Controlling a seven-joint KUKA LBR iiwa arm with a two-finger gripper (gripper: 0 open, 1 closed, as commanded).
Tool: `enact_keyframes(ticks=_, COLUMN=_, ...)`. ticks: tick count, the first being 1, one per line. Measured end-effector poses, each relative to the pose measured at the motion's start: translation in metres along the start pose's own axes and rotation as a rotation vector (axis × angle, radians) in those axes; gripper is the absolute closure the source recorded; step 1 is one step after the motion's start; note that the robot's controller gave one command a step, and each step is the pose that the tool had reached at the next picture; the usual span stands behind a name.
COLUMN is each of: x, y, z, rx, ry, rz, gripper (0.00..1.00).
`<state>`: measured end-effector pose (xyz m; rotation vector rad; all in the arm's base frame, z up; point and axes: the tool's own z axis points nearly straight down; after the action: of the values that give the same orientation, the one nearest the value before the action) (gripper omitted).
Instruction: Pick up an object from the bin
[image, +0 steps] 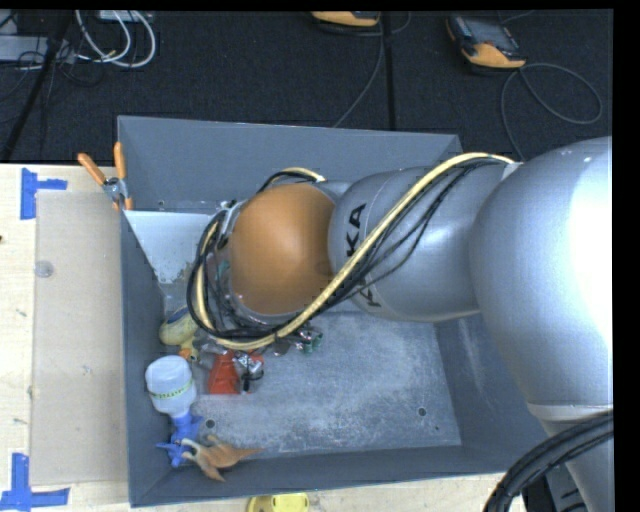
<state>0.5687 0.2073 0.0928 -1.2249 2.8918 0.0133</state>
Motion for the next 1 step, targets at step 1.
enact_keyframes(ticks=1, x=-0.0006, y=-0.0001, z=-0.0154, rx=0.001, ry=-0.002, rz=0.0, gripper=1.0)
